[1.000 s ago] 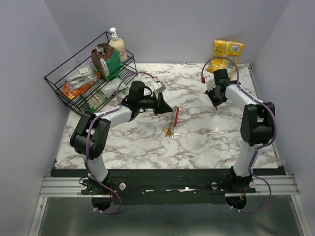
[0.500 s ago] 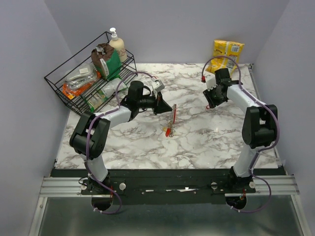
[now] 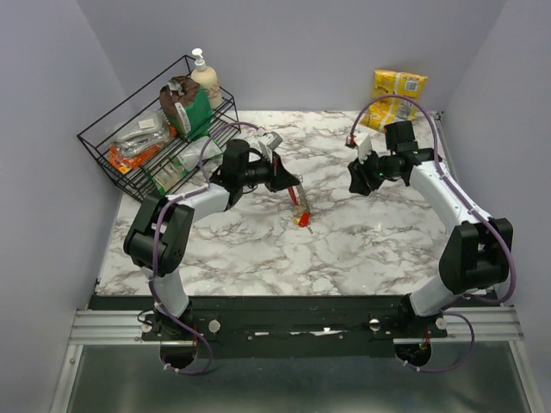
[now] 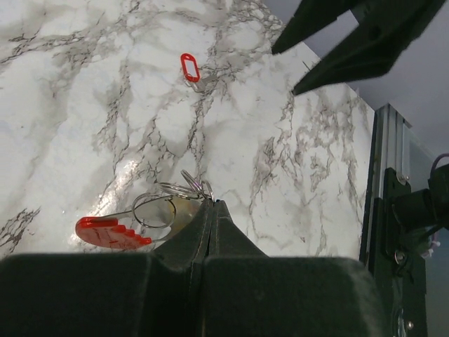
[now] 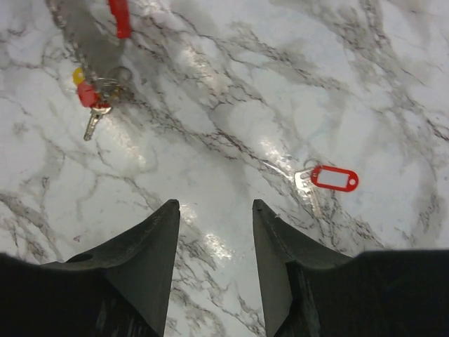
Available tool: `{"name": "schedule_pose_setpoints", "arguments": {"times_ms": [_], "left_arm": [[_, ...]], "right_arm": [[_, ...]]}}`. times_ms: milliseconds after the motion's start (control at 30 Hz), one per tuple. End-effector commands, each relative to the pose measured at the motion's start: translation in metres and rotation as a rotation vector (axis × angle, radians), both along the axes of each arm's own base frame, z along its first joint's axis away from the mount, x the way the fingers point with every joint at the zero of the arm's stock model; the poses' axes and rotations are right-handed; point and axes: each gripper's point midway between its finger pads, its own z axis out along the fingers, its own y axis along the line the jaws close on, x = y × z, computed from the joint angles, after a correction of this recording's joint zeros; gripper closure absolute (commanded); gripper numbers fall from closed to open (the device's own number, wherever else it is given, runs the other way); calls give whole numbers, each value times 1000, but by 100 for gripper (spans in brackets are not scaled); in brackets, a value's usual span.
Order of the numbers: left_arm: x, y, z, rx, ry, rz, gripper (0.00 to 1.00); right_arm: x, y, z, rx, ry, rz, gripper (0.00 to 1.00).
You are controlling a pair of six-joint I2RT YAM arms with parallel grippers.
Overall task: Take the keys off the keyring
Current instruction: Place the key at the center of the board, then place the keyring at the center of the board.
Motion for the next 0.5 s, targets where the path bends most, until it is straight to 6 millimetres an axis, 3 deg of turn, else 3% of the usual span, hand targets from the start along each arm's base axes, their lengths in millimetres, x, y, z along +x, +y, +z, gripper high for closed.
{"name": "schedule_pose_setpoints", "arguments": {"times_ms": [0,467], "left_arm": [[24,-1,-4,-9,54,89,100],[64,10,-40,134,68,244,97]], "right_arm": [[-34,28,-15,23,67,152,45],[-51,51,-22,13,91,229,45]]}}
